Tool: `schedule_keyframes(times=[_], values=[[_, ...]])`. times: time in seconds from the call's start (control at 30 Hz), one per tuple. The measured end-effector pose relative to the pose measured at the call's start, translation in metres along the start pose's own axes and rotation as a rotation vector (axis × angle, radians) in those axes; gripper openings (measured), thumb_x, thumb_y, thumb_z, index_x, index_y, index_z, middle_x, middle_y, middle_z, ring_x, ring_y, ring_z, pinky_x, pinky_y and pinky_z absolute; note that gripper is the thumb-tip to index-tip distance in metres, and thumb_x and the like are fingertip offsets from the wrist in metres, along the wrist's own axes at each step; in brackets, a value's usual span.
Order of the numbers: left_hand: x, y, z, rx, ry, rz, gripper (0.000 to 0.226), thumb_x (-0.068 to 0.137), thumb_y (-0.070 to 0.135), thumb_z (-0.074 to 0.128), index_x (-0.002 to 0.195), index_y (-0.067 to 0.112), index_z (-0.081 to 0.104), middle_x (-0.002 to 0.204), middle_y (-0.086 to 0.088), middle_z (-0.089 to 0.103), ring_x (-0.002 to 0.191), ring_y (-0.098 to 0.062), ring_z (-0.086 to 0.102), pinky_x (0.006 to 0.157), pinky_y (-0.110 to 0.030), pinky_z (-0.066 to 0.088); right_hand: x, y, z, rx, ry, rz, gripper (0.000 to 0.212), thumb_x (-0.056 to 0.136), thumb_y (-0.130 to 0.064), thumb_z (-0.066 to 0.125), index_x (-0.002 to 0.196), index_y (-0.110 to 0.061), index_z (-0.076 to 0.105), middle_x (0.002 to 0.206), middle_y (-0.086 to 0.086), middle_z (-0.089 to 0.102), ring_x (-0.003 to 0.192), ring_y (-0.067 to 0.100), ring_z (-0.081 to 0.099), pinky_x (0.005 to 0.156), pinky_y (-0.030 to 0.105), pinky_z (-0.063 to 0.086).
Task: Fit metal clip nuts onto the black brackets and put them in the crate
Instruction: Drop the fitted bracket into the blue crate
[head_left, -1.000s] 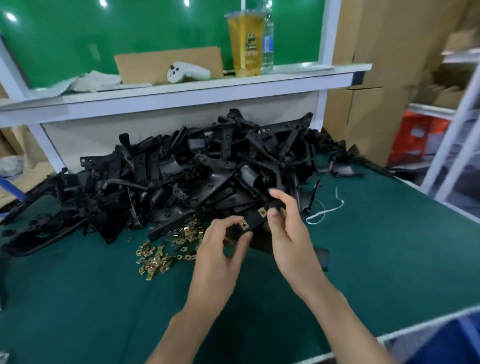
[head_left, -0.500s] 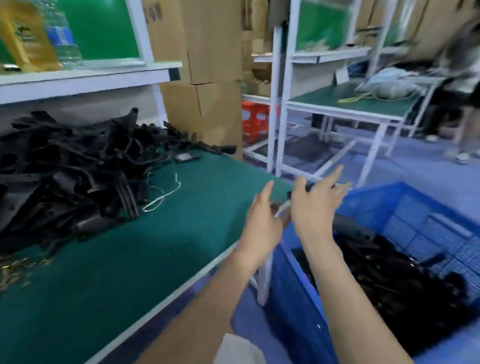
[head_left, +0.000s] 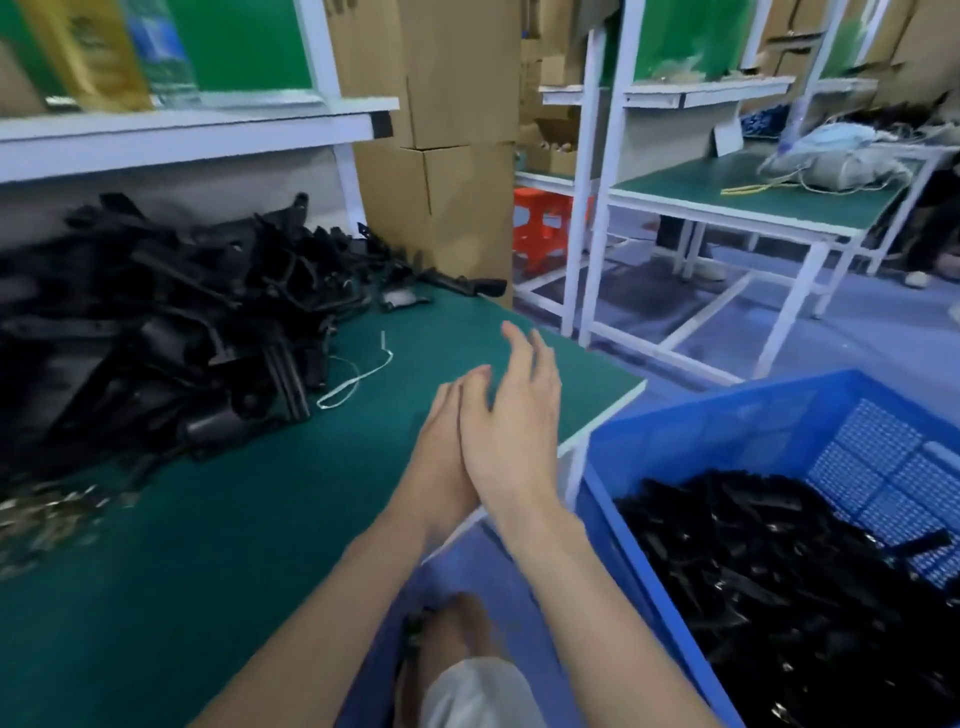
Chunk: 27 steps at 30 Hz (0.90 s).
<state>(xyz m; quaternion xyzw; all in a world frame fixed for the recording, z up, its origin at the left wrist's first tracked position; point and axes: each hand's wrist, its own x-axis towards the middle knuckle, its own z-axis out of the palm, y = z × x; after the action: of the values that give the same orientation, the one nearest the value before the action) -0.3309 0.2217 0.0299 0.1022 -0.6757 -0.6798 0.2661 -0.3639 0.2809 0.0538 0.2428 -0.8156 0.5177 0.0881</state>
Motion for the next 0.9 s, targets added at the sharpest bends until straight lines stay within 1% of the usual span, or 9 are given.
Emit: schedule_keyframes(times=[0.1,0.17,0.2,0.27,0.37,0.43,0.57,0.77,0.9], values=[[-0.020,0.010,-0.087,0.158,0.075,-0.059,0.009,0.105,0.010,0.047,0.112,0.006,0.052,0.090,-0.006,0.047,0.073,-0.017,0.050,0.066,-0.025,0.048,-0.020,-0.038,0.061,0.057,-0.195,-0.143,0.052,0.103,-0.020,0.042,0.154,-0.023,0.031,0.162,0.001,0.026,0.152,0.018,0.014,0.124,0.041,0.017],[-0.043,0.011,-0.148,0.404,0.204,-0.097,0.027,0.102,0.015,0.058,0.127,0.006,0.054,0.114,0.003,0.058,0.097,-0.014,0.060,0.081,-0.021,0.051,-0.038,-0.061,0.101,0.066,-0.329,-0.235,0.051,0.104,-0.022,0.043,0.154,-0.022,0.033,0.161,0.002,0.029,0.151,0.019,0.018,0.123,0.042,0.021],[-0.058,0.011,-0.177,0.699,0.268,-0.072,0.042,0.099,0.016,0.063,0.138,0.012,0.051,0.130,0.009,0.053,0.116,-0.011,0.055,0.095,-0.019,0.046,-0.047,-0.071,0.119,0.069,-0.394,-0.268,0.050,0.104,-0.023,0.043,0.153,-0.021,0.033,0.160,0.002,0.031,0.151,0.020,0.020,0.122,0.042,0.023],[-0.092,0.007,-0.230,1.202,0.374,-0.009,0.058,0.094,0.019,0.069,0.146,0.013,0.046,0.143,-0.002,0.046,0.132,-0.020,0.045,0.108,-0.032,0.041,-0.063,-0.084,0.153,0.039,-0.502,-0.318,0.050,0.105,-0.025,0.044,0.153,-0.021,0.032,0.158,0.003,0.034,0.149,0.021,0.024,0.121,0.041,0.026],[-0.134,0.004,-0.287,1.444,0.556,-0.107,0.063,0.090,0.033,0.072,0.142,0.007,0.052,0.135,-0.015,0.055,0.126,-0.037,0.051,0.109,-0.051,0.042,-0.082,-0.092,0.195,-0.041,-0.609,-0.390,0.053,0.104,-0.026,0.047,0.154,-0.019,0.030,0.155,0.004,0.038,0.146,0.021,0.030,0.119,0.038,0.030],[-0.147,0.005,-0.315,1.516,0.646,-0.276,0.072,0.089,0.050,0.068,0.146,0.010,0.049,0.141,-0.018,0.051,0.134,-0.040,0.043,0.116,-0.056,0.032,-0.090,-0.096,0.219,-0.084,-0.654,-0.435,0.055,0.105,-0.028,0.048,0.155,-0.019,0.028,0.157,0.004,0.035,0.147,0.021,0.029,0.119,0.038,0.030],[-0.143,0.003,-0.349,1.419,0.686,-0.528,0.091,0.087,0.078,0.041,0.158,0.023,0.026,0.164,-0.015,0.022,0.153,-0.036,0.013,0.124,-0.055,0.010,-0.092,-0.109,0.257,-0.154,-0.612,-0.543,0.054,0.106,-0.032,0.045,0.156,-0.018,0.029,0.157,0.006,0.036,0.146,0.023,0.032,0.118,0.037,0.031],[-0.116,-0.003,-0.373,1.417,0.564,-0.402,0.071,0.094,0.066,0.044,0.152,0.027,0.038,0.154,-0.001,0.043,0.144,-0.024,0.034,0.121,-0.043,0.022,-0.081,-0.122,0.292,-0.204,-0.561,-0.697,0.054,0.105,-0.038,0.047,0.154,-0.018,0.035,0.154,0.009,0.043,0.143,0.027,0.038,0.118,0.045,0.031],[-0.112,-0.005,-0.379,1.387,0.546,-0.305,0.061,0.094,0.057,0.054,0.146,0.027,0.049,0.144,-0.001,0.054,0.134,-0.026,0.045,0.115,-0.043,0.032,-0.074,-0.125,0.303,-0.215,-0.573,-0.735,0.034,0.106,-0.034,0.047,0.137,-0.024,0.058,0.139,0.001,0.057,0.133,0.025,0.048,0.116,0.046,0.032]])
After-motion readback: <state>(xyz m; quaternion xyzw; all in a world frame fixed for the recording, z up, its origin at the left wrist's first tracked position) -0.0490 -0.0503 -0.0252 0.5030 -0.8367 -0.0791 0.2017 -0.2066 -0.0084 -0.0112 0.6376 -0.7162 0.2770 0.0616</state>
